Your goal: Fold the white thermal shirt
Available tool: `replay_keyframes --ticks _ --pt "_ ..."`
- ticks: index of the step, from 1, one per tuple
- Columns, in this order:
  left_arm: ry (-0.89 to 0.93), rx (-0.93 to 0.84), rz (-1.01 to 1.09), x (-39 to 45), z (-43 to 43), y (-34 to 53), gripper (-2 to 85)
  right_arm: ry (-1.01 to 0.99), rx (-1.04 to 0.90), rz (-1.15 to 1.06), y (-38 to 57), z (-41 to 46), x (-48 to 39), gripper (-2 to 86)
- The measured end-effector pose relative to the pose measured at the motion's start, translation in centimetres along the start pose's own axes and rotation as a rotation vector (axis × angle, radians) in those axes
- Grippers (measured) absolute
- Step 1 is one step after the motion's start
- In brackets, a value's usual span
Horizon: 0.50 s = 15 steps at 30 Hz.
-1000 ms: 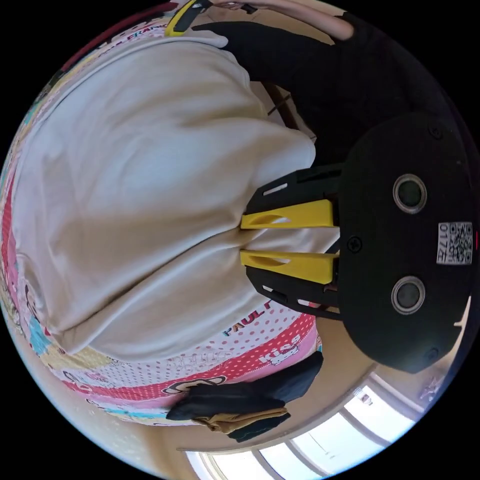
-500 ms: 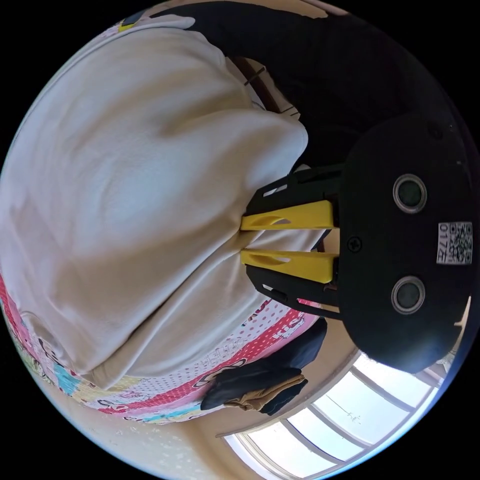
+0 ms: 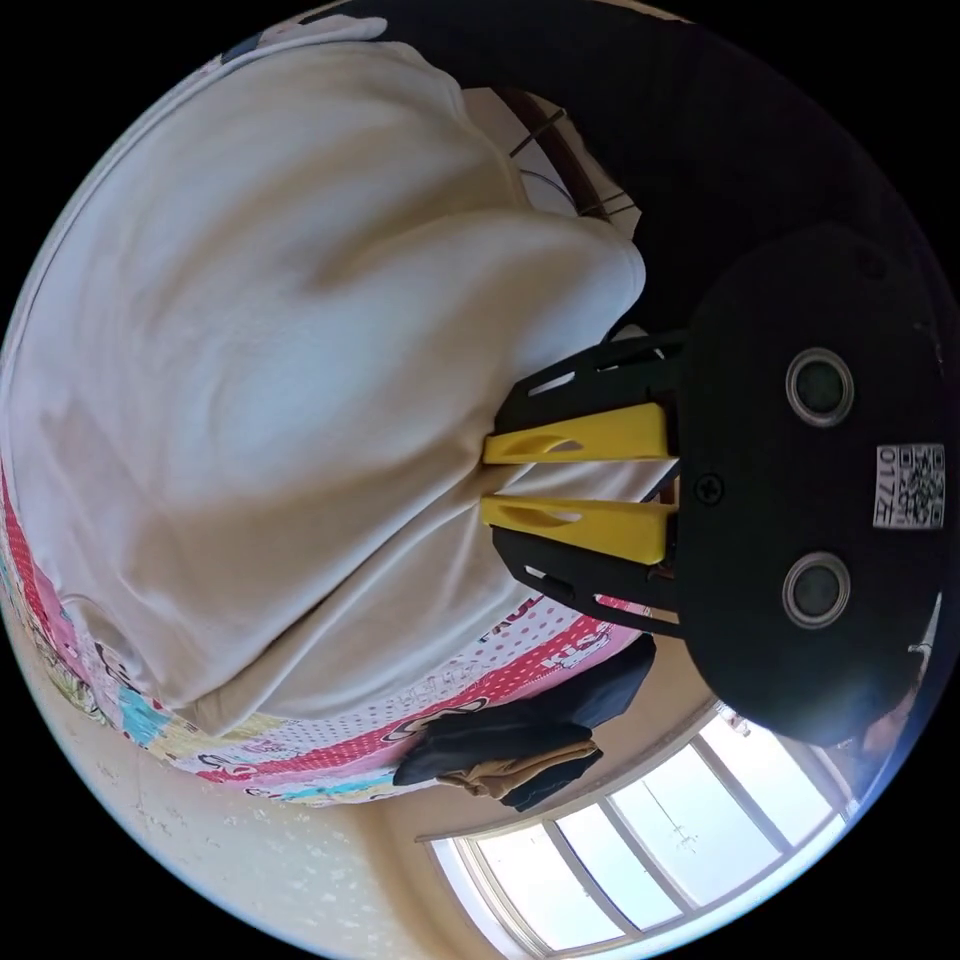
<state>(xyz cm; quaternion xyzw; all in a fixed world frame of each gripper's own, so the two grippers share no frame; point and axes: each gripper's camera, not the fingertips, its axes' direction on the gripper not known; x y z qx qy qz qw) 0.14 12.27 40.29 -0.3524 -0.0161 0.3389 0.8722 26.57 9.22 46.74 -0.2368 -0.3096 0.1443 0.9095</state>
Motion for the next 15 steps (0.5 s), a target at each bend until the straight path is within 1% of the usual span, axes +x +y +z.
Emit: replay_keyframes --ticks 8,13,15 --pt "-0.095 0.014 -0.014 0.0 0.1 3.8 4.8 0.002 0.019 0.002 1.4 0.1 1.0 11.3" --pt "-0.083 0.002 -0.027 -1.8 0.2 6.1 4.6 -0.016 0.041 -0.012 2.7 -0.1 1.9 11.4" --pt "-0.047 0.011 -0.051 -3.4 0.2 7.6 4.6 -0.023 0.045 -0.022 3.2 -0.2 2.2 11.4"
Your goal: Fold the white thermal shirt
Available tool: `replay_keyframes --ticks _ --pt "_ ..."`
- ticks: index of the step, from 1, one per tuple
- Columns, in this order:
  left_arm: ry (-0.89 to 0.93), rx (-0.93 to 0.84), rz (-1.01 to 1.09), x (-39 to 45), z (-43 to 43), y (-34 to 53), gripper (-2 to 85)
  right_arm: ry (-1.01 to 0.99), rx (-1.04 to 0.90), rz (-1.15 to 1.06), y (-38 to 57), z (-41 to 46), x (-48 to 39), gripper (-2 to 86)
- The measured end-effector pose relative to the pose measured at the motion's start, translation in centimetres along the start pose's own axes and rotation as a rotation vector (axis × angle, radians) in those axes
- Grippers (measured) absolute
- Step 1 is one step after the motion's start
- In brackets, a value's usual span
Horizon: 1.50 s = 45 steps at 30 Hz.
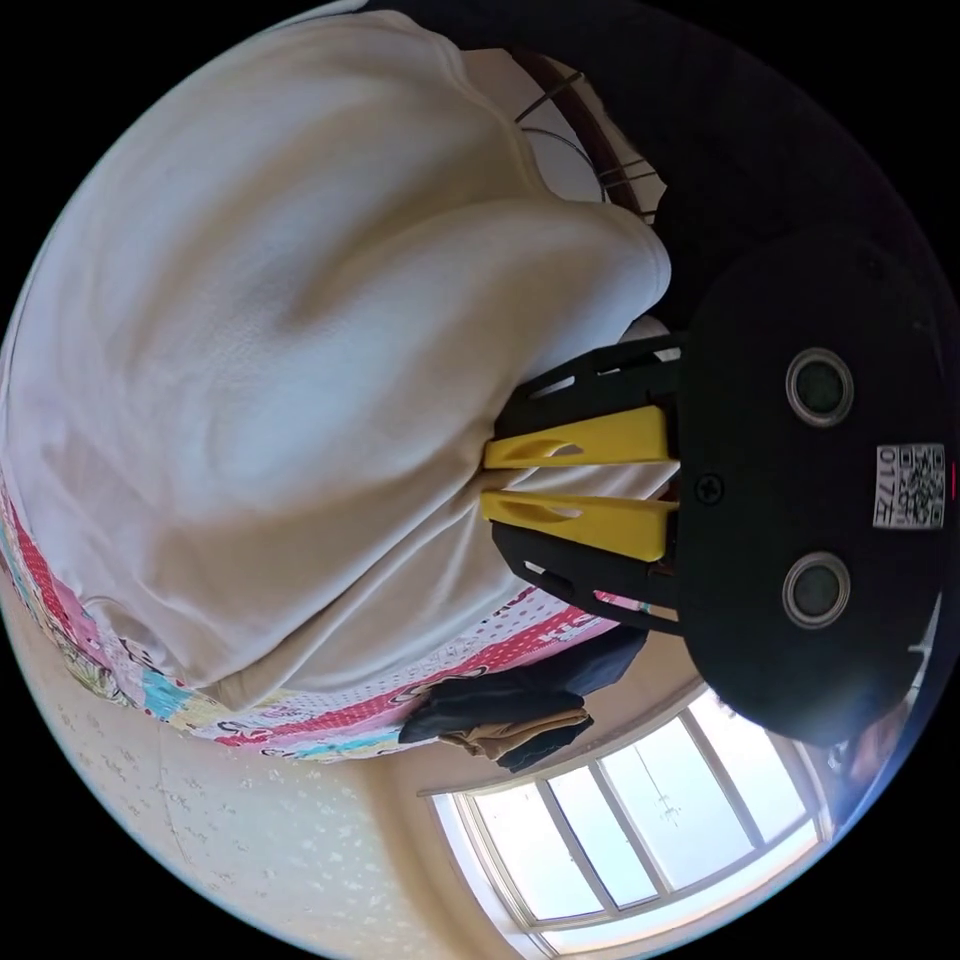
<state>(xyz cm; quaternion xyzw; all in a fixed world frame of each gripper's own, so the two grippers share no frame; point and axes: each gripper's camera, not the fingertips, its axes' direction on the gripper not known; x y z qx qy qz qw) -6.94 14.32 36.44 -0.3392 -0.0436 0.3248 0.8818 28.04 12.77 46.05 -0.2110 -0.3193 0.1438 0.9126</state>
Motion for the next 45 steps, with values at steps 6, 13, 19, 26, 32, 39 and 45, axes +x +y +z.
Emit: replay_keyframes --ticks 6,13,19,26,32,39,45 --pt "0.331 0.24 -0.248 -7.8 1.5 7.7 4.6 -0.068 0.002 -0.015 1.5 -0.7 1.4 12.1" --pt "1.158 0.496 -0.444 -17.8 8.7 20.7 6.5 -0.24 0.052 -0.103 4.0 -1.5 2.4 17.5" --pt "1.114 0.449 -0.549 -21.0 10.5 26.4 9.7 0.036 0.076 -0.173 5.8 -0.9 -1.4 19.0" --pt "1.01 0.346 -0.561 -23.4 10.0 27.0 5.3 0.059 0.024 -0.164 6.2 -1.6 -1.6 17.8" --pt "1.211 0.694 -0.875 -35.5 9.3 39.6 1.2 0.132 -0.102 -0.302 6.6 -5.7 -0.6 6.0" --pt "0.95 0.621 -1.269 -43.3 9.9 51.6 4.9 0.291 0.213 -0.064 6.2 -19.0 8.1 5.4" --pt "1.185 0.543 -0.898 -35.7 10.3 44.8 6.0 -0.268 0.285 -0.025 10.4 -19.2 12.2 11.2"
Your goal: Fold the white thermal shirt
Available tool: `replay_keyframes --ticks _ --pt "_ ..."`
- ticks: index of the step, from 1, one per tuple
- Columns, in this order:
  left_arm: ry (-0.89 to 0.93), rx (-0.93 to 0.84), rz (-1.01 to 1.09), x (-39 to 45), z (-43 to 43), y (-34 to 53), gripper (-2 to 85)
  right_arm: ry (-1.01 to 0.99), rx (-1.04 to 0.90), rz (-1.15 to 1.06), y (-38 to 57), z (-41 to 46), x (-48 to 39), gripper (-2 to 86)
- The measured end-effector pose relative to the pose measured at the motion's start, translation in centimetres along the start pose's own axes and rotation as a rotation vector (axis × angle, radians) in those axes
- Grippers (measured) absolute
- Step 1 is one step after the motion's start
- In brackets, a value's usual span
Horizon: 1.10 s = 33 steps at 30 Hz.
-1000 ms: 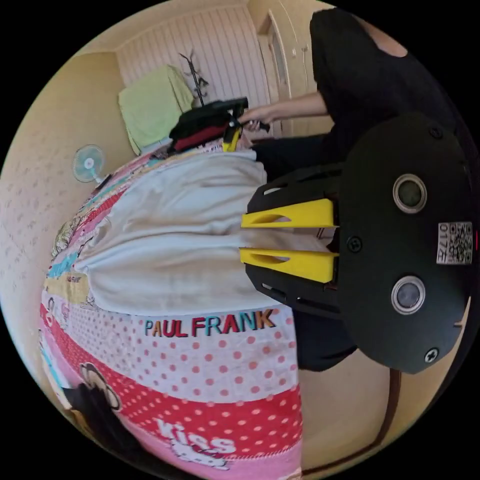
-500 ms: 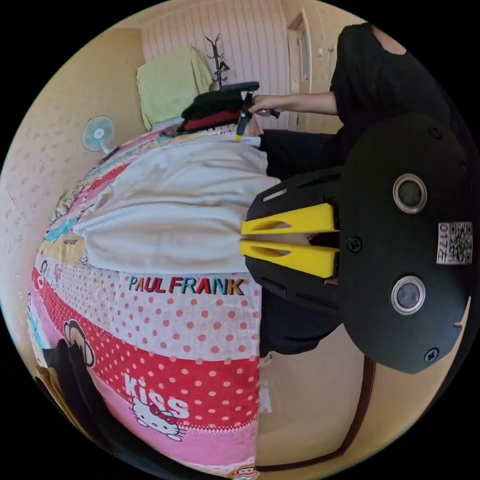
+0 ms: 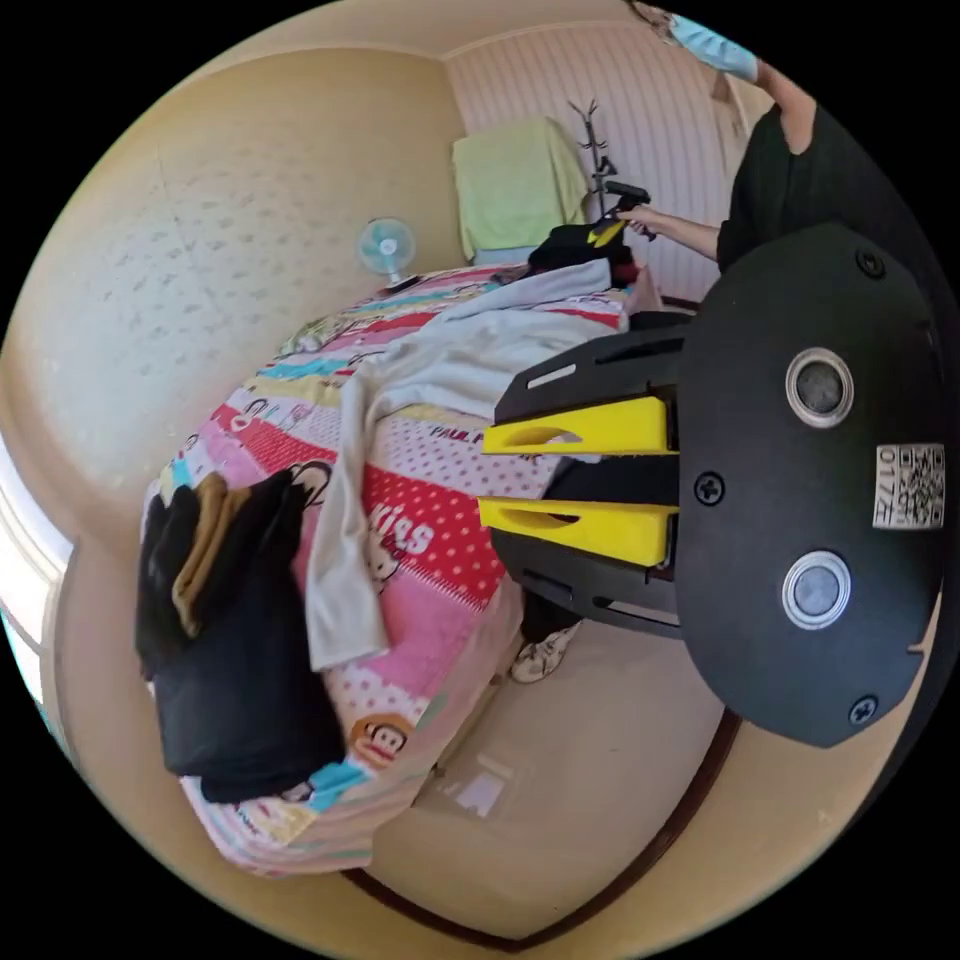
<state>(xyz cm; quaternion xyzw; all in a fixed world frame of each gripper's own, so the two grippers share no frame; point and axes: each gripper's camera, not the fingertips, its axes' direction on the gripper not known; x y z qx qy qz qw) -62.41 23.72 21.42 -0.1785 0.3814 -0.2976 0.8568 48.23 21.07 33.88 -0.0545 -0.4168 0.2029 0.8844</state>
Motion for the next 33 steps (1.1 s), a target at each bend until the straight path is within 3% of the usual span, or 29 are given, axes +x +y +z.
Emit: replay_keyframes --ticks 3,6,12,14,16,20,22,26,29,33 --pt "-0.024 -0.085 0.054 2.6 3.8 -0.6 6.9 -0.26 -0.179 -0.09 2.3 6.7 -2.0 15.1" --pt "-0.029 -0.157 0.122 5.1 6.7 -2.1 12.7 -0.347 -0.253 -0.105 4.2 12.1 -3.0 16.6" --pt "-0.183 -0.411 0.111 6.9 14.8 -2.3 13.8 -0.165 -0.333 -0.085 6.7 17.6 -5.0 15.0" --pt "-0.29 -0.326 0.127 8.1 14.8 -1.2 13.4 -0.083 -0.323 -0.11 7.1 17.6 -5.9 12.2" --pt "-0.324 -0.298 0.138 8.9 14.7 -0.3 11.4 -0.09 -0.477 -0.165 6.8 18.6 -6.6 7.4" --pt "-0.102 -0.354 0.156 10.3 12.4 0.5 4.8 -0.134 -0.509 -0.223 5.6 16.0 -7.2 4.1" --pt "-0.09 -0.382 0.217 11.7 10.3 0.8 4.4 -0.104 -0.496 -0.279 5.1 12.1 -8.2 3.4" --pt "-0.06 -0.576 0.389 15.2 8.0 3.6 4.2 0.01 -0.603 -0.306 6.2 8.2 -9.0 2.8" --pt "-0.122 -0.753 0.381 15.3 10.2 7.0 4.5 0.003 -0.678 -0.267 8.2 7.7 -8.5 2.7" --pt "-0.274 -0.853 0.24 12.2 13.0 9.2 6.8 -0.197 -0.666 -0.099 9.4 9.4 -5.0 3.6"
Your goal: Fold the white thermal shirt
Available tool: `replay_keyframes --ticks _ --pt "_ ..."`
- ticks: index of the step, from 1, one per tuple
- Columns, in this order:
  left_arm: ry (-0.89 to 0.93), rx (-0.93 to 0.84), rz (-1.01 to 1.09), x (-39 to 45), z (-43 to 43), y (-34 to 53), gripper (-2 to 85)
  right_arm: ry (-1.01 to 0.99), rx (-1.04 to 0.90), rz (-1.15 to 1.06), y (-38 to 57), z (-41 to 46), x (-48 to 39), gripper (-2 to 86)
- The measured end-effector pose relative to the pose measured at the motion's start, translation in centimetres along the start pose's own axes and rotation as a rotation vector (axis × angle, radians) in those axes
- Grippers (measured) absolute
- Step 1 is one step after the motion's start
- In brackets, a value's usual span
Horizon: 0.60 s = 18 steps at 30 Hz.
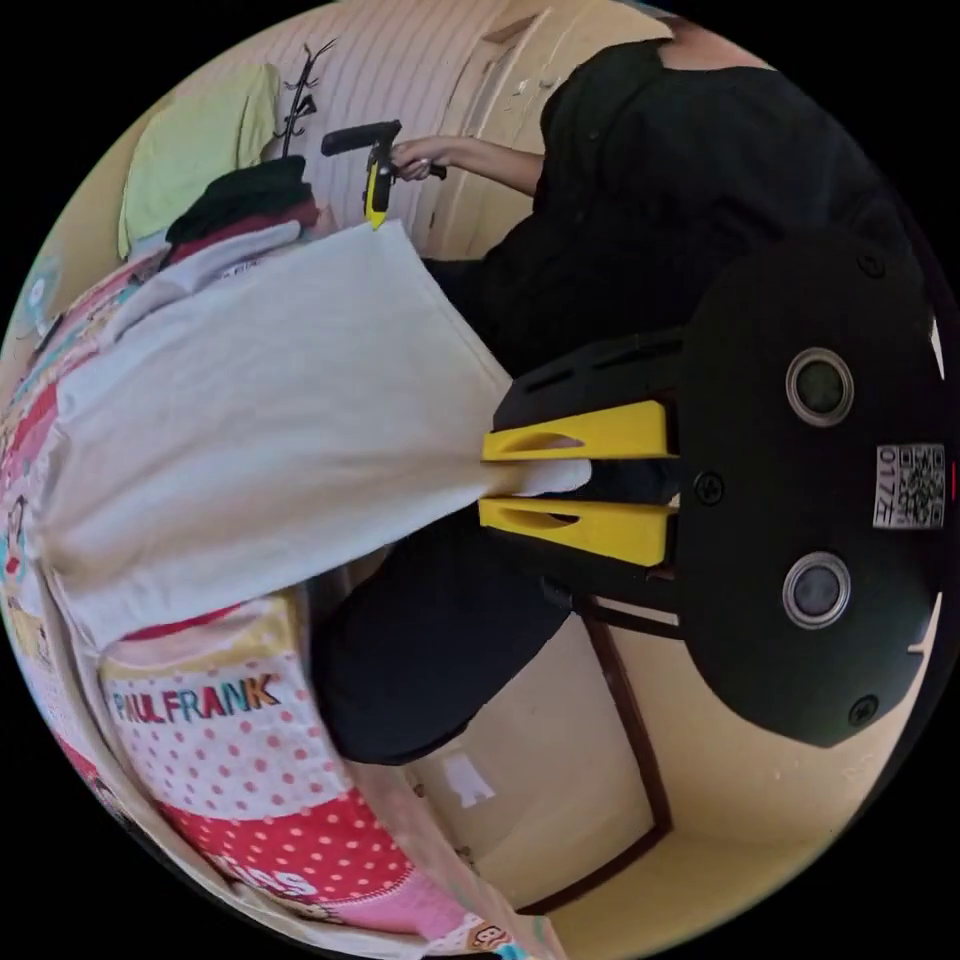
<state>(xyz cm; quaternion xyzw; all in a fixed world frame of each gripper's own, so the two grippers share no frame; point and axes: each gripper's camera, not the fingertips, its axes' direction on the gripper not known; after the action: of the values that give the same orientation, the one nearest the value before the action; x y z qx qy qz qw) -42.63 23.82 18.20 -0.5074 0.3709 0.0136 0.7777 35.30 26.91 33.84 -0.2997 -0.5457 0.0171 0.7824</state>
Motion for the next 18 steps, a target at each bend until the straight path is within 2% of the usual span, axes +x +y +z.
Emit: replay_keyframes --ticks 3,5,7,10,14,16,18 --pt "0.142 0.048 0.007 -0.4 -1.0 0.6 6.6 -0.067 0.219 -0.006 0.5 -3.7 0.4 5.8" --pt "0.121 0.061 0.006 -0.2 -1.9 0.9 5.7 0.048 0.328 -0.005 0.1 -6.5 -0.4 8.2" --pt "0.082 0.056 0.002 0.3 -2.6 0.9 6.0 0.278 0.398 0.023 -1.7 -9.0 -1.8 12.4" --pt "0.085 0.07 0.021 1.4 -3.6 0.7 6.5 0.485 0.364 0.006 -5.9 -9.1 -2.6 14.9" --pt "0.153 0.13 0.126 4.0 -4.8 0.6 6.5 0.617 0.216 0.014 -11.5 -6.0 -0.5 16.2" --pt "0.143 0.133 0.147 4.8 -5.3 0.7 6.5 0.764 0.114 0.046 -14.3 -3.4 1.6 14.7" --pt "0.089 0.138 0.142 5.3 -5.9 1.2 6.5 0.789 0.101 0.052 -15.2 -2.8 1.8 11.1"
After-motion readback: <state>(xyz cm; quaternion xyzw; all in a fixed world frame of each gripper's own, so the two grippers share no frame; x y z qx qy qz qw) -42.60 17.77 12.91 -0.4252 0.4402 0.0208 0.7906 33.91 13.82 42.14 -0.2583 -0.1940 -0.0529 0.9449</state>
